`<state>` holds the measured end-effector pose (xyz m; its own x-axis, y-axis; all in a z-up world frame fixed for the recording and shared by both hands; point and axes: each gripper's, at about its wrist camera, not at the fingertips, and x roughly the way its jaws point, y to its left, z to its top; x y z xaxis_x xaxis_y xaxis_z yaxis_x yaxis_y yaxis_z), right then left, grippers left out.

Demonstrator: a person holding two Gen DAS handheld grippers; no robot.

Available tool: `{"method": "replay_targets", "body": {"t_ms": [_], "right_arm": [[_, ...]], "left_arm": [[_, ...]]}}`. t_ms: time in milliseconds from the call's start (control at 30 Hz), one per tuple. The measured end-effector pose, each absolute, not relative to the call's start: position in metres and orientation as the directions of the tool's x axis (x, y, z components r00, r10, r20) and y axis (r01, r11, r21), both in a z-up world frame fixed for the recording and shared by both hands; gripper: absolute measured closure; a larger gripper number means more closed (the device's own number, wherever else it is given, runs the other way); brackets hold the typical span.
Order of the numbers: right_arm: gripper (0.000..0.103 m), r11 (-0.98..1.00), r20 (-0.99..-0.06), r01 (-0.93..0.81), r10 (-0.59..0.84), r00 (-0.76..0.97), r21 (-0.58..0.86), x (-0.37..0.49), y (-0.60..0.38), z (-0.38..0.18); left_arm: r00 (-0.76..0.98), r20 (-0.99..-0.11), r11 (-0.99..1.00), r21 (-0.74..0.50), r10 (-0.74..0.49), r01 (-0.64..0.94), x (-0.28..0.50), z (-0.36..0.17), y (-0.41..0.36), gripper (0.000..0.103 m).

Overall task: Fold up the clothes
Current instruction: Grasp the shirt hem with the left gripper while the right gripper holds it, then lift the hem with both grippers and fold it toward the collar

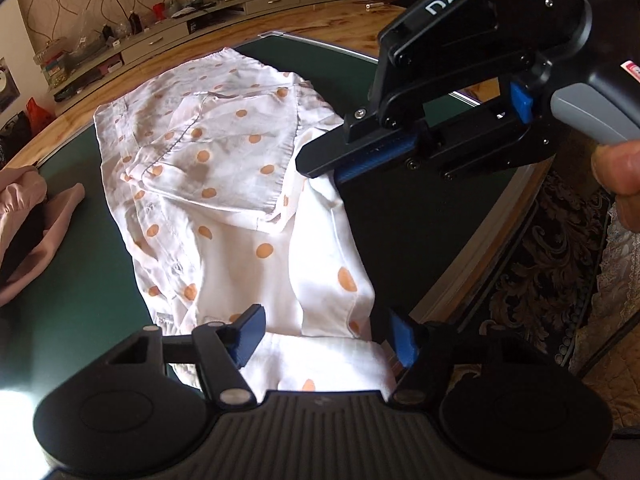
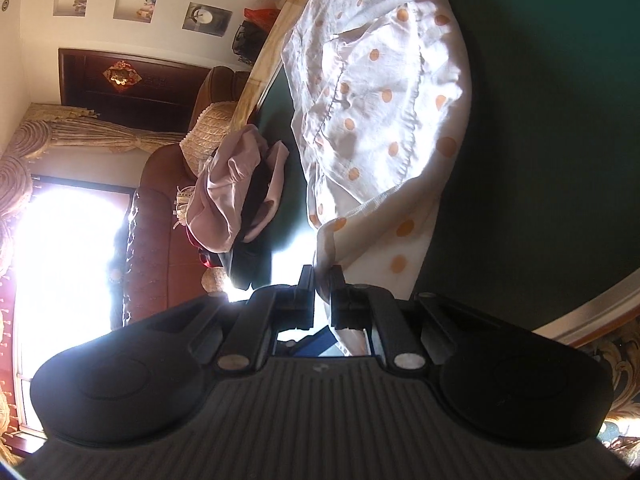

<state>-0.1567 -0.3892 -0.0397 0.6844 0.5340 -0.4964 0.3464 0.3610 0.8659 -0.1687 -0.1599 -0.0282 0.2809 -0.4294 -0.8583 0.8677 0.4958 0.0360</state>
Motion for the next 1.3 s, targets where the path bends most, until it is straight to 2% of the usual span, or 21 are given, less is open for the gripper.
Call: {"method": "replay_targets", "body": {"t_ms": [33, 67, 100, 133, 233, 300, 367, 400, 533, 733, 800, 833, 900, 933, 967, 1033, 1067, 1100, 1133, 1167, 1300], "right_arm": [[0.093, 0.36, -0.497, 0.347, 0.537, 0.682, 0.866, -0.154, -0.389, -0.04], [0.092, 0.374, -0.502, 0.341, 0.539, 0.677, 0.862, -0.152, -0.387, -0.039], [0.09, 0.4, -0.511, 0.33, 0.539, 0.67, 0.855, -0.151, -0.385, -0.037], [0.088, 0.425, -0.519, 0.318, 0.538, 0.664, 0.847, -0.149, -0.383, -0.036], [0.061, 0.717, -0.6, 0.128, 0.455, 0.658, 0.685, -0.162, -0.359, -0.029], [0.045, 0.872, -0.638, -0.024, 0.377, 0.671, 0.49, -0.172, -0.341, -0.025], [0.019, 0.954, -0.654, -0.168, 0.294, 0.697, 0.25, -0.182, -0.323, -0.02], [0.015, 0.965, -0.654, -0.233, 0.253, 0.713, 0.119, -0.188, -0.314, -0.018], [0.011, 0.831, -0.616, -0.427, 0.134, 0.776, -0.358, -0.206, -0.279, -0.013], [0.011, 0.741, -0.612, -0.495, 0.145, 0.777, -0.453, -0.192, -0.243, -0.042], [0.017, 0.734, -0.583, -0.481, 0.144, 0.8, -0.479, -0.188, -0.236, -0.048], [0.026, 0.726, -0.574, -0.482, 0.147, 0.805, -0.49, -0.186, -0.234, -0.051], [0.059, 0.713, -0.59, -0.494, 0.14, 0.795, -0.497, -0.177, -0.234, -0.056], [0.092, 0.712, -0.607, -0.508, 0.145, 0.781, -0.485, -0.172, -0.235, -0.057], [0.099, 0.716, -0.627, -0.529, 0.163, 0.762, -0.457, -0.168, -0.238, -0.057], [0.099, 0.733, -0.682, -0.588, 0.237, 0.692, -0.342, -0.158, -0.246, -0.055], [0.099, 0.746, -0.681, -0.587, 0.253, 0.687, -0.315, -0.157, -0.25, -0.051], [0.099, 0.761, -0.67, -0.574, 0.258, 0.696, -0.302, -0.156, -0.255, -0.046], [0.099, 0.779, -0.662, -0.559, 0.262, 0.702, -0.285, -0.155, -0.259, -0.04], [0.099, 0.797, -0.657, -0.544, 0.264, 0.706, -0.264, -0.154, -0.263, -0.033], [0.099, 0.822, -0.65, -0.52, 0.266, 0.712, -0.233, -0.154, -0.272, -0.01]], "left_arm": [[0.272, -0.862, 0.505, 0.022, -0.428, 0.863, -0.165, -0.031, -0.159, 0.063], [0.259, -0.864, 0.517, -0.001, -0.431, 0.856, -0.16, -0.033, -0.157, 0.082], [0.242, -0.864, 0.532, -0.035, -0.441, 0.846, -0.155, -0.034, -0.154, 0.087], [0.234, -0.862, 0.544, -0.056, -0.449, 0.837, -0.151, -0.035, -0.151, 0.089], [0.246, -0.849, 0.561, -0.071, -0.468, 0.825, -0.144, -0.032, -0.143, 0.092], [0.249, -0.84, 0.557, -0.076, -0.483, 0.827, -0.141, -0.027, -0.139, 0.092], [0.244, -0.839, 0.553, -0.079, -0.486, 0.83, -0.139, -0.025, -0.138, 0.092], [0.241, -0.839, 0.55, -0.081, -0.488, 0.831, -0.138, -0.023, -0.137, 0.092], [0.237, -0.839, 0.547, -0.084, -0.49, 0.833, -0.136, -0.02, -0.137, 0.092], [0.21, -0.831, 0.535, -0.12, -0.515, 0.837, -0.136, -0.016, -0.14, 0.092], [0.195, -0.83, 0.521, -0.129, -0.522, 0.844, -0.137, -0.015, -0.14, 0.092], [0.189, -0.832, 0.514, -0.13, -0.522, 0.848, -0.137, -0.015, -0.14, 0.092], [0.178, -0.834, 0.499, -0.13, -0.522, 0.857, -0.138, -0.016, -0.14, 0.092], [0.175, -0.835, 0.493, -0.128, -0.521, 0.861, -0.139, -0.016, -0.14, 0.092], [0.171, -0.837, 0.487, -0.126, -0.52, 0.864, -0.14, -0.016, -0.139, 0.091], [0.188, -0.842, 0.478, -0.092, -0.506, 0.873, -0.146, -0.018, -0.14, 0.083], [0.202, -0.844, 0.474, -0.07, -0.497, 0.878, -0.15, -0.018, -0.14, 0.068], [0.215, -0.846, 0.469, -0.047, -0.488, 0.882, -0.154, -0.019, -0.141, 0.046], [0.234, -0.848, 0.464, -0.016, -0.476, 0.885, -0.159, -0.019, -0.142, 0.039], [0.258, -0.85, 0.459, 0.021, -0.46, 0.888, -0.165, -0.02, -0.145, 0.034], [0.326, -0.856, 0.438, 0.134, -0.401, 0.889, -0.181, -0.023, -0.162, 0.035]]}}
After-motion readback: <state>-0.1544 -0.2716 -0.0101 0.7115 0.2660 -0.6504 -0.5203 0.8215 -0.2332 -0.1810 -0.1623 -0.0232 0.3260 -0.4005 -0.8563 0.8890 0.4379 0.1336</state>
